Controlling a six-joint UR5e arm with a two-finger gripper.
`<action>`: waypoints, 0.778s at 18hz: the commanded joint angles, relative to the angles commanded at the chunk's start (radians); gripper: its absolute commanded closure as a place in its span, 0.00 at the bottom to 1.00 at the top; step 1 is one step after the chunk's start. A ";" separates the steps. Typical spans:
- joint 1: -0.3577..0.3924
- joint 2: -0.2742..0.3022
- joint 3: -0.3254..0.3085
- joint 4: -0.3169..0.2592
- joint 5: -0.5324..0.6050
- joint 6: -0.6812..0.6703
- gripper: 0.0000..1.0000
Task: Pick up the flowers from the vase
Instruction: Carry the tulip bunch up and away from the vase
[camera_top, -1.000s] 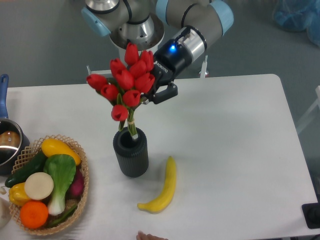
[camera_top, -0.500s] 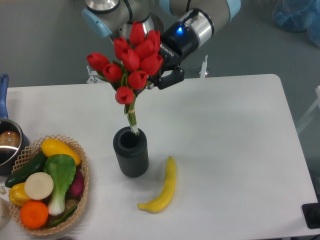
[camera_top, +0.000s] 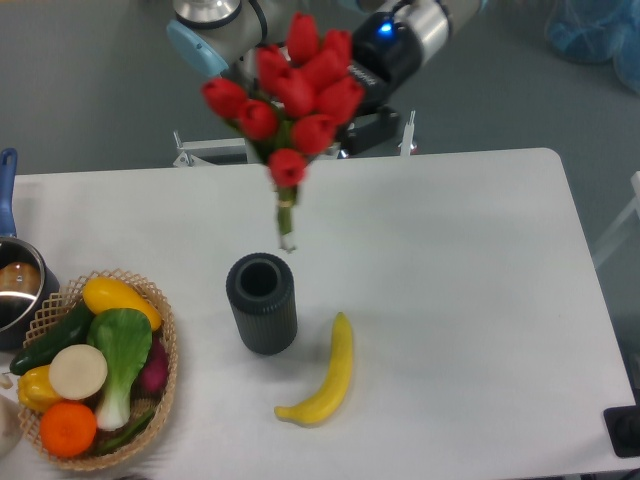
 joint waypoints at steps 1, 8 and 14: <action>0.035 -0.017 0.023 -0.002 0.018 -0.003 0.52; 0.207 -0.130 0.144 0.006 0.152 0.023 0.52; 0.241 -0.170 0.150 0.009 0.153 0.041 0.52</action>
